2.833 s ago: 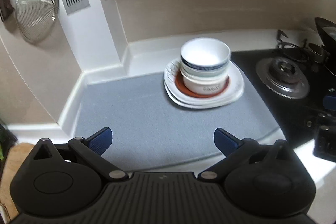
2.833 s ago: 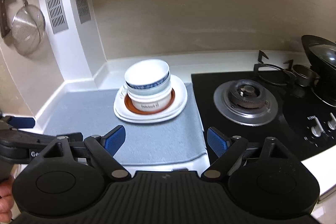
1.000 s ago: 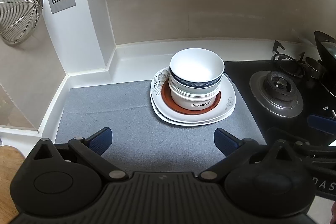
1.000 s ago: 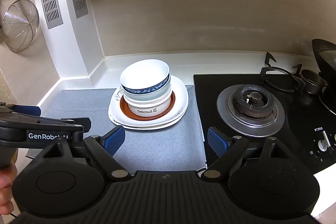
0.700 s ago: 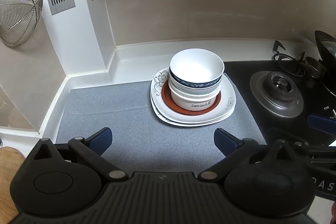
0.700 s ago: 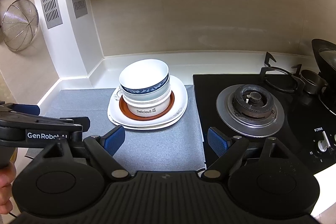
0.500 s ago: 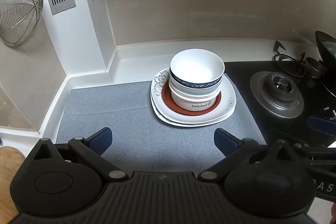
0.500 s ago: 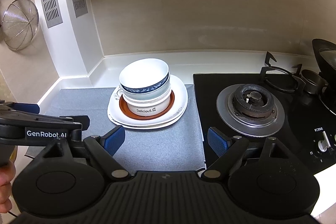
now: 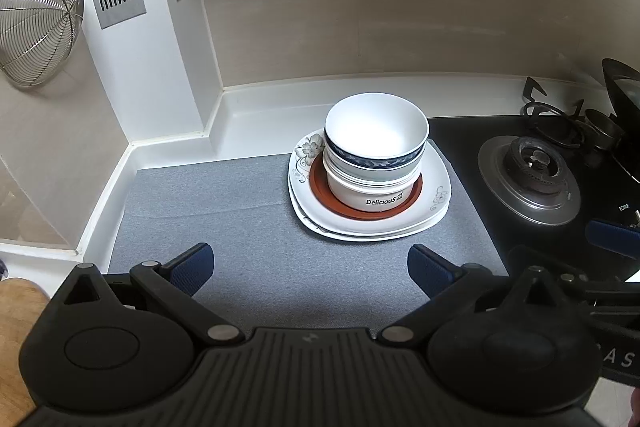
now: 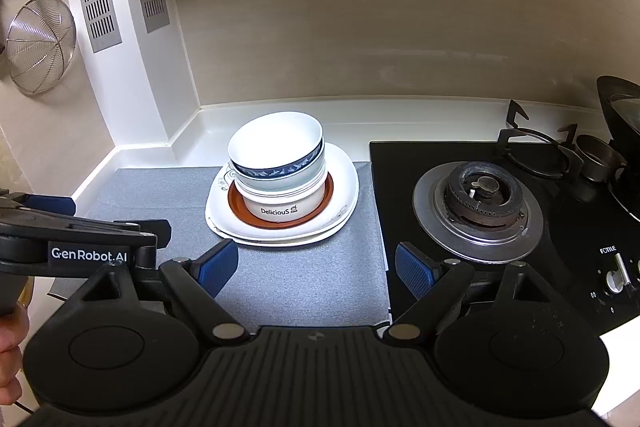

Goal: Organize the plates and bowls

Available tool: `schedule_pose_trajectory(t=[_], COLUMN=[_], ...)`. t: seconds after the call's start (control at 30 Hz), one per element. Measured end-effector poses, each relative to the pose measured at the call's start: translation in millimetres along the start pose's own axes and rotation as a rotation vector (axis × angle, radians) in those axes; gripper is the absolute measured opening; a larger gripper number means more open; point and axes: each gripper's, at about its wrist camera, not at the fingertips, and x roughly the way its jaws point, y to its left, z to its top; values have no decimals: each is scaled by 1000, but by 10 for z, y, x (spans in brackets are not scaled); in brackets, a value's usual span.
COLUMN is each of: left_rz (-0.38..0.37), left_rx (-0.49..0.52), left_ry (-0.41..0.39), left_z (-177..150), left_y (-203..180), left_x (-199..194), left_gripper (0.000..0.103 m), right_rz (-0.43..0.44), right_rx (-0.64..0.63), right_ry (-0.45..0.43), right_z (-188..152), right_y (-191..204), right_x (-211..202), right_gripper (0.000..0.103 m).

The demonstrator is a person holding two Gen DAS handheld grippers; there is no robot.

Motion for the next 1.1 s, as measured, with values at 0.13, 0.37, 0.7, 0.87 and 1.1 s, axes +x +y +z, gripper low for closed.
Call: schedule_pose_trajectory(t=[0.13, 0.37, 0.7, 0.87, 1.1], left_rz=[0, -1, 4, 5, 3], left_rx=[1, 0, -2, 0, 6], left_ry=[0, 4, 2, 2, 0], left_z=[4, 10, 30, 28, 52], left_y=[-1, 2, 7, 7, 2], left_x=[3, 4, 28, 45, 61], left_gripper=[103, 103, 103, 103, 103], right_rz=[2, 3, 5, 4, 5], right_rx=[-1, -2, -7, -5, -1], right_ry=[0, 1, 1, -2, -3], right_z=[-1, 3, 22, 19, 33], right_y=[1, 1, 3, -4, -6], right_x=[-2, 3, 29, 34, 67], right_gripper=[87, 87, 87, 87, 87])
